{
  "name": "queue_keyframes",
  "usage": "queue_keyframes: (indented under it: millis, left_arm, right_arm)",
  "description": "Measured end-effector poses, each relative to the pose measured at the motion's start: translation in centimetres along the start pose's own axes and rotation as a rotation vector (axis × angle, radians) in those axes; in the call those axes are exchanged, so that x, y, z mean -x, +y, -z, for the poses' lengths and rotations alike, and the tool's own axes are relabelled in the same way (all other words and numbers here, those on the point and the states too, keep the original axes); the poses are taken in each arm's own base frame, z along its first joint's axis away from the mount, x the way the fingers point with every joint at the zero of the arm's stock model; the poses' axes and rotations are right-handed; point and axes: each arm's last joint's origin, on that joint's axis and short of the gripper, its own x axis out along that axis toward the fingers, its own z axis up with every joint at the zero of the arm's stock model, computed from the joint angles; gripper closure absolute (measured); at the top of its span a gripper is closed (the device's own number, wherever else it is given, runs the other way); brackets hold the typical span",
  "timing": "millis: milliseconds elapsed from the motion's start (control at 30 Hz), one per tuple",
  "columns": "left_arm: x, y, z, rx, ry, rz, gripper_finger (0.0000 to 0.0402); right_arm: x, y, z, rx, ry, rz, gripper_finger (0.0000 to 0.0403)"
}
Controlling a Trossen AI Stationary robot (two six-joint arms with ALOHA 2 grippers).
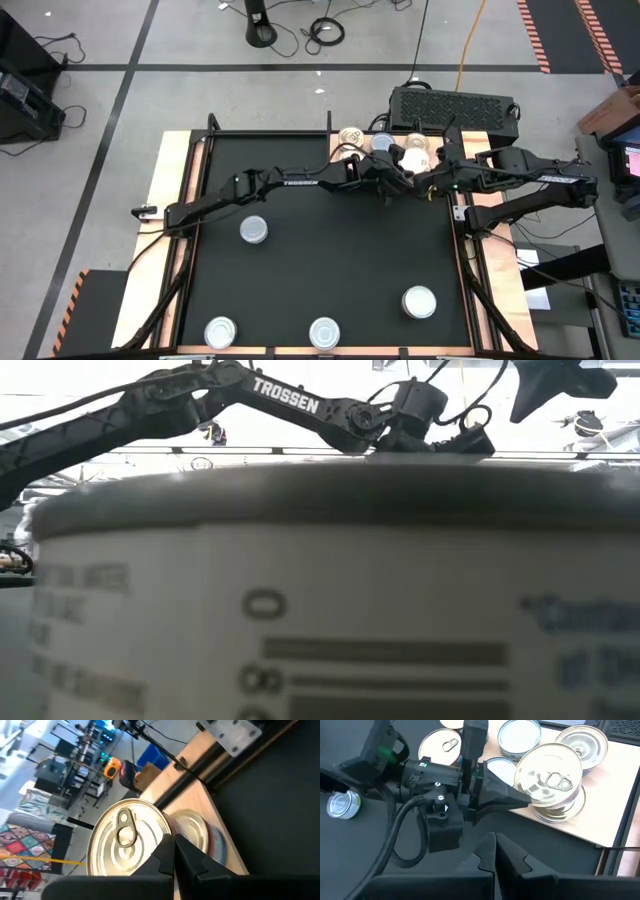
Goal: Stack canned seafood by type on shelf
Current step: Stack the blue pink tuna can on top of the other blue pink tuna can on the shelf
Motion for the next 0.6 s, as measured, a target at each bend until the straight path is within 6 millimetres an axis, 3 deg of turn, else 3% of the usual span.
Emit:
queue_keyframes:
  millis: [300, 600]
  left_arm:
    - [-0.34, -0.36, 0.69, -0.001, 0.018, 0.016, 0.0401]
    - [-0.31, 0.05, -0.04, -0.089, -0.030, -0.048, 0.0401]
  right_arm:
    - [0.00, 0.01, 0.00, -0.019, 0.001, -0.002, 0.0403]
    - [0.00, 0.02, 0.00, -0.019, 0.001, -0.002, 0.0403]
